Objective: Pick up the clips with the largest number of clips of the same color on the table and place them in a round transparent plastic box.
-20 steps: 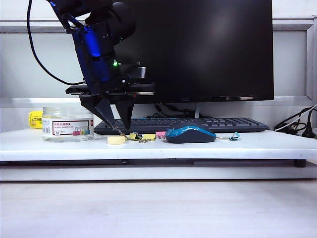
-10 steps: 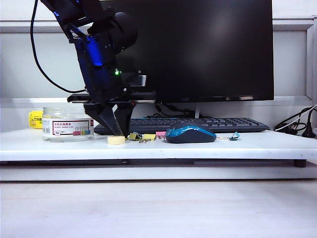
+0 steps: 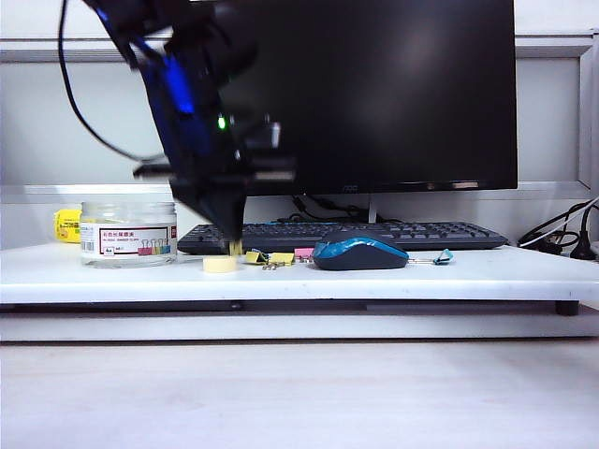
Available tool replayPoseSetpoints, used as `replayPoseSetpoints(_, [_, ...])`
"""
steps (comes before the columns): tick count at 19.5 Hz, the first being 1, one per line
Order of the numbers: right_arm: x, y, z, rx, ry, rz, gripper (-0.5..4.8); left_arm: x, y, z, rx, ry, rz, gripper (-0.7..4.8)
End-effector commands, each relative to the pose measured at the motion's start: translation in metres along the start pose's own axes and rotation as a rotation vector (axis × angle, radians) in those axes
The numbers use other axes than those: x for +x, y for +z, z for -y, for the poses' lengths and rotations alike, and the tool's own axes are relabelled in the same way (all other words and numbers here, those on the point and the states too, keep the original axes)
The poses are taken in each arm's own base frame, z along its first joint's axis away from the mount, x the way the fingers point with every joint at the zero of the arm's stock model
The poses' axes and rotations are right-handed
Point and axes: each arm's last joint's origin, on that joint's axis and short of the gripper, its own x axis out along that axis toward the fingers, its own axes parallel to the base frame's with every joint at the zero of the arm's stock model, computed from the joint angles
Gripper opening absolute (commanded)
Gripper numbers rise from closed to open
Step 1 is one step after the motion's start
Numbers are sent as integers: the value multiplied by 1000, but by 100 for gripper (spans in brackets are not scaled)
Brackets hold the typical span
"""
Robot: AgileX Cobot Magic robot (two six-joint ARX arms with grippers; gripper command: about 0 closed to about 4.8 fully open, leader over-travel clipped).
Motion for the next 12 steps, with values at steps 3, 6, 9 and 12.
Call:
replayPoseSetpoints(3, [0,2,-1,-13,5,9,117,-43,15,-8,49,-3,115,-6])
replayPoseSetpoints(6, [0,2,-1,-13,4,9,117,-70,17,-16,103,95,137,-6])
replayPoseSetpoints(9, [0,2,-1,-17,4,9,117,-76,15,-36,96,154,103,-6])
replayPoseSetpoints(12, [0,2,-1,-17,4,9,117,-70,7,-75,8,151,30,-5])
